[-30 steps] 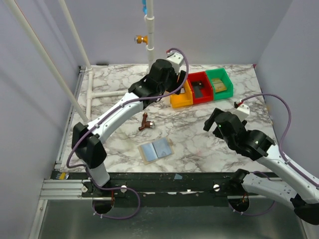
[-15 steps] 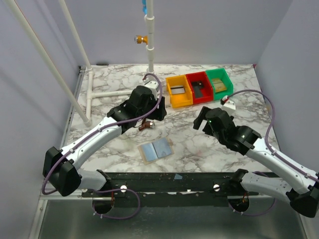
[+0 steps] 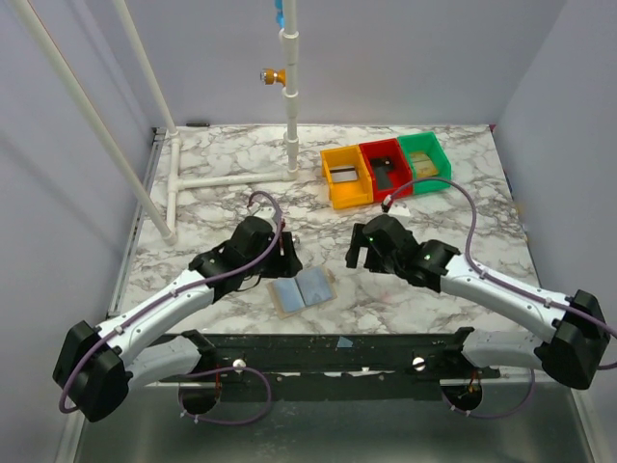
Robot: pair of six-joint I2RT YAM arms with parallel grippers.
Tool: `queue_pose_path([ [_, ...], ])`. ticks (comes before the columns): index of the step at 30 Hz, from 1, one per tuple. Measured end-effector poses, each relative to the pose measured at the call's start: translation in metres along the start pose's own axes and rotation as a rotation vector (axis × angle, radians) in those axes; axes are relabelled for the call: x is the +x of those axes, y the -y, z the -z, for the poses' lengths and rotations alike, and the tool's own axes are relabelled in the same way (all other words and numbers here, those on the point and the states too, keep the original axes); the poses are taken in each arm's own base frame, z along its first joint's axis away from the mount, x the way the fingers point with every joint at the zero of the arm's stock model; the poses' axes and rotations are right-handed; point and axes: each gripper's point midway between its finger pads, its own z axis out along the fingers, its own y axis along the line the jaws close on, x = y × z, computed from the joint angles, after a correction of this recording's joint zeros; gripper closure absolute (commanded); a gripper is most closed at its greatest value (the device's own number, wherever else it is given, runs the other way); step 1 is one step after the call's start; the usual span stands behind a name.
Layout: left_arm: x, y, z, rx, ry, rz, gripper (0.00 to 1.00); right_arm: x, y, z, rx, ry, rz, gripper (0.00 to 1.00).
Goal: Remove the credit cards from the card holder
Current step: Remove the credit card from the card holder.
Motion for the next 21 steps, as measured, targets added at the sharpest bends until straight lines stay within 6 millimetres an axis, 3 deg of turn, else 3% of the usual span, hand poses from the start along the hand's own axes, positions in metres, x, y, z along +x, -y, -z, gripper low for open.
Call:
queue_pose_path([
  [6,0.043,-0.026,-0.005,-0.04,-0.061,0.097,0.46,0.03,-0.02,-0.015,-0.03,-0.073,0.073,0.01],
  [12,0.072,-0.043,-0.008,-0.087,-0.111,0.176,0.52,0.046,-0.029,-0.023,-0.04,-0.106,0.107,0.01],
  [21,0.087,-0.051,-0.008,-0.113,-0.131,0.255,0.6,0.047,-0.035,-0.025,-0.059,-0.107,0.106,0.01],
])
